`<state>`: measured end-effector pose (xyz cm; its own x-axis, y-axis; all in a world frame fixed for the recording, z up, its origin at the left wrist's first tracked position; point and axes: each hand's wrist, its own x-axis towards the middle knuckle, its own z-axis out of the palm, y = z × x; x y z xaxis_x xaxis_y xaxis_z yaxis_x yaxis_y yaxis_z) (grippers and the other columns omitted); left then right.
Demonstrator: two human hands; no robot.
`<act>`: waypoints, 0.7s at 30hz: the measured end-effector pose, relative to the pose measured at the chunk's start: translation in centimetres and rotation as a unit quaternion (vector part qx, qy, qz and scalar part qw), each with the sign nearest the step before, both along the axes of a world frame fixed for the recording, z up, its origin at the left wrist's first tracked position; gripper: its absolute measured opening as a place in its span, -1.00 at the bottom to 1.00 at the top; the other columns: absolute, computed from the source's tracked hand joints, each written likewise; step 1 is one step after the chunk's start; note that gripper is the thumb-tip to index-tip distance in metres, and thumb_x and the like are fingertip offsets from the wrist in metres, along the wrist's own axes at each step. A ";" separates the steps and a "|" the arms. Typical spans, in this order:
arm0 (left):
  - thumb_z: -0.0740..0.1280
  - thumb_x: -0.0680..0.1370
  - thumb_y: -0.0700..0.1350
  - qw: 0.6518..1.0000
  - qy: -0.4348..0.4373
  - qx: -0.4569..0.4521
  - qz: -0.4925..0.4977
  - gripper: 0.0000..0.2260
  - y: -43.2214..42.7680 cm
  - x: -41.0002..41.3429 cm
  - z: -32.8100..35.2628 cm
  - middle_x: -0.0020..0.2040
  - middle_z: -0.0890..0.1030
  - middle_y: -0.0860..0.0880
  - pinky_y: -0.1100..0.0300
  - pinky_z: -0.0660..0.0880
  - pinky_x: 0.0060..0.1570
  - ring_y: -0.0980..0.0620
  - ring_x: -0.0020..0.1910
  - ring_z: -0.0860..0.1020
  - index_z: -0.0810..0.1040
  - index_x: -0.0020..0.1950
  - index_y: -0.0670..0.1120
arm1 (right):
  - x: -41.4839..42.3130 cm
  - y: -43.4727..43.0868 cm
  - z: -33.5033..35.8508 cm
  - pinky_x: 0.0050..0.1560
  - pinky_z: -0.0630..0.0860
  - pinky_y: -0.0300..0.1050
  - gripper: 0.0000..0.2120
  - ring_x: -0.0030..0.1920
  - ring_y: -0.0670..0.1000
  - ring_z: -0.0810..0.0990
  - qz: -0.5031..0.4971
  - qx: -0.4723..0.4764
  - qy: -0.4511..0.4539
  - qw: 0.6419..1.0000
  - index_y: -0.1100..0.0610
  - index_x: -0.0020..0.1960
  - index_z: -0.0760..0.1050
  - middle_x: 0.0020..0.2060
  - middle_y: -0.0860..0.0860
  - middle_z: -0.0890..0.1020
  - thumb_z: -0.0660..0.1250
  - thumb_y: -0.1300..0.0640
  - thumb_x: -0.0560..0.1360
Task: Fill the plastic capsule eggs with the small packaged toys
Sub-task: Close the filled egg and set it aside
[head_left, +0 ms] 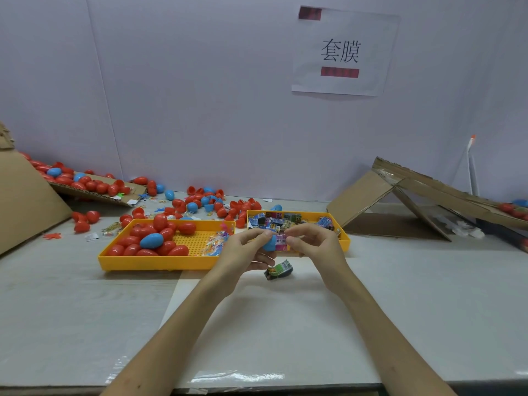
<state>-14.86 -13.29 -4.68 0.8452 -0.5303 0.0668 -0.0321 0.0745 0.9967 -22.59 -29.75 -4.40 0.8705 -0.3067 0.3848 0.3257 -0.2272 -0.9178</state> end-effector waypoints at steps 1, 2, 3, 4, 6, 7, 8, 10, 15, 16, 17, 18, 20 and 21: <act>0.34 0.62 0.03 1.000 -0.001 0.001 0.000 -0.84 0.0 0.0 0.0 -0.26 0.71 -0.01 0.27 0.59 -0.28 0.01 -0.27 0.70 0.63 0.12 0.01 | 0.0 0.0 0.0 -0.18 0.60 -0.16 -0.86 -0.06 0.05 0.70 0.001 -0.002 0.000 1.000 -0.02 -0.09 0.70 -0.09 -0.02 0.73 0.49 0.22 0.49; 0.34 0.62 0.03 1.000 -0.003 0.001 0.000 -0.85 0.0 0.0 0.0 -0.26 0.71 -0.01 0.27 0.59 -0.28 0.01 -0.27 0.70 0.63 0.11 0.02 | 0.1 0.0 0.0 -0.20 0.59 -0.20 -0.86 -0.07 0.03 0.70 0.001 -0.006 0.000 1.000 0.00 -0.08 0.69 -0.09 -0.02 0.73 0.49 0.24 0.49; 0.34 0.62 0.03 1.000 -0.004 0.002 0.001 -0.86 0.1 0.0 0.0 -0.26 0.72 -0.01 0.26 0.59 -0.28 0.01 -0.27 0.70 0.63 0.10 0.03 | 0.1 0.0 -0.1 -0.22 0.58 -0.21 -0.86 -0.08 0.02 0.70 0.002 -0.009 0.001 1.000 0.01 -0.08 0.69 -0.09 -0.03 0.73 0.49 0.25 0.49; 0.35 0.61 0.03 1.000 -0.006 0.002 0.002 -0.87 0.0 0.0 0.0 -0.25 0.72 -0.02 0.26 0.60 -0.27 0.01 -0.27 0.70 0.64 0.09 0.04 | 0.1 0.0 -0.1 -0.22 0.57 -0.22 -0.86 -0.08 0.01 0.70 0.003 -0.011 0.001 1.000 0.01 -0.07 0.69 -0.10 -0.03 0.73 0.48 0.25 0.49; 0.36 0.61 0.03 1.000 -0.010 0.003 0.002 -0.87 0.0 0.0 -0.1 -0.24 0.72 -0.03 0.24 0.60 -0.26 0.00 -0.27 0.70 0.64 0.08 0.04 | 0.1 0.0 -0.1 -0.22 0.57 -0.22 -0.86 -0.06 0.04 0.70 0.005 -0.011 -0.001 1.000 0.02 -0.06 0.69 -0.09 -0.01 0.73 0.47 0.26 0.50; 0.36 0.61 0.03 1.000 -0.012 0.004 0.003 -0.87 0.0 0.0 -0.1 -0.25 0.72 -0.03 0.24 0.60 -0.27 0.00 -0.27 0.70 0.64 0.08 0.04 | 0.1 0.0 -0.1 -0.21 0.58 -0.22 -0.86 -0.05 0.05 0.70 0.007 -0.011 -0.001 1.000 0.03 -0.06 0.69 -0.09 0.00 0.73 0.47 0.26 0.50; 0.36 0.60 0.03 1.000 -0.014 0.005 0.004 -0.87 0.0 0.0 -0.1 -0.27 0.71 -0.02 0.24 0.60 -0.27 0.00 -0.28 0.69 0.64 0.07 0.04 | 0.1 0.0 -0.1 -0.21 0.57 -0.23 -0.86 -0.05 0.04 0.70 0.009 -0.009 -0.002 1.000 0.04 -0.06 0.69 -0.09 0.00 0.73 0.47 0.26 0.50; 0.37 0.60 0.04 1.000 -0.021 0.009 0.007 -0.87 0.0 0.0 -0.2 -0.29 0.71 -0.02 0.25 0.60 -0.28 0.00 -0.29 0.69 0.64 0.06 0.03 | 0.0 0.0 -0.1 -0.22 0.57 -0.24 -0.86 -0.07 0.01 0.70 0.013 -0.011 -0.003 1.000 0.05 -0.06 0.69 -0.10 -0.01 0.73 0.47 0.28 0.50; 0.37 0.59 0.06 0.999 -0.038 0.019 0.017 -0.86 -0.1 0.1 -0.3 -0.30 0.70 -0.01 0.26 0.61 -0.29 0.02 -0.31 0.69 0.64 0.03 0.03 | -0.1 0.3 0.1 -0.25 0.53 -0.29 -0.86 -0.12 -0.05 0.70 0.018 -0.025 -0.007 0.999 0.03 -0.05 0.69 -0.12 -0.05 0.73 0.47 0.25 0.50; 0.36 0.60 0.06 0.999 -0.041 0.021 0.019 -0.86 -0.1 0.1 -0.4 -0.30 0.70 -0.01 0.26 0.61 -0.29 0.03 -0.31 0.69 0.64 0.03 0.03 | -0.1 0.3 0.1 -0.25 0.53 -0.29 -0.88 -0.12 -0.05 0.70 0.018 -0.027 -0.009 0.999 0.03 -0.06 0.69 -0.13 -0.05 0.73 0.47 0.24 0.50; 0.36 0.60 0.07 0.999 -0.044 0.022 0.020 -0.86 -0.2 0.2 -0.4 -0.31 0.70 -0.01 0.26 0.61 -0.29 0.03 -0.32 0.69 0.64 0.02 0.03 | -0.1 0.4 0.1 -0.26 0.53 -0.30 -0.89 -0.13 -0.06 0.70 0.017 -0.029 -0.010 0.999 0.03 -0.07 0.69 -0.14 -0.04 0.73 0.47 0.23 0.50; 0.36 0.59 0.08 0.998 -0.047 0.023 0.021 -0.85 -0.2 0.2 -0.4 -0.31 0.70 0.00 0.26 0.61 -0.29 0.04 -0.33 0.68 0.63 0.02 0.03 | -0.1 0.5 0.1 -0.27 0.52 -0.30 -0.88 -0.14 -0.05 0.70 0.016 -0.030 -0.013 0.999 0.01 -0.09 0.69 -0.15 -0.03 0.73 0.47 0.23 0.51; 0.36 0.59 0.10 0.998 -0.051 0.023 0.020 -0.82 -0.1 0.2 -0.4 -0.32 0.70 0.00 0.25 0.63 -0.28 0.06 -0.34 0.67 0.63 0.02 0.02 | -0.1 0.5 0.1 -0.28 0.51 -0.29 -0.83 -0.16 -0.01 0.69 0.013 -0.027 -0.019 0.999 -0.03 -0.13 0.69 -0.16 0.00 0.72 0.47 0.23 0.51; 0.36 0.58 0.11 0.998 -0.054 0.022 0.019 -0.81 -0.1 0.2 -0.5 -0.32 0.69 0.01 0.25 0.63 -0.27 0.06 -0.35 0.66 0.63 0.02 0.02 | -0.1 0.5 0.1 -0.27 0.51 -0.28 -0.81 -0.15 0.03 0.69 0.011 -0.026 -0.020 0.999 -0.06 -0.15 0.70 -0.16 0.00 0.72 0.47 0.23 0.50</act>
<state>-14.70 -13.41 -5.15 0.8541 -0.5021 0.1355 -0.1407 0.0278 0.9897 -22.66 -29.30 -4.32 0.8606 -0.2661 0.4342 0.3676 -0.2656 -0.8913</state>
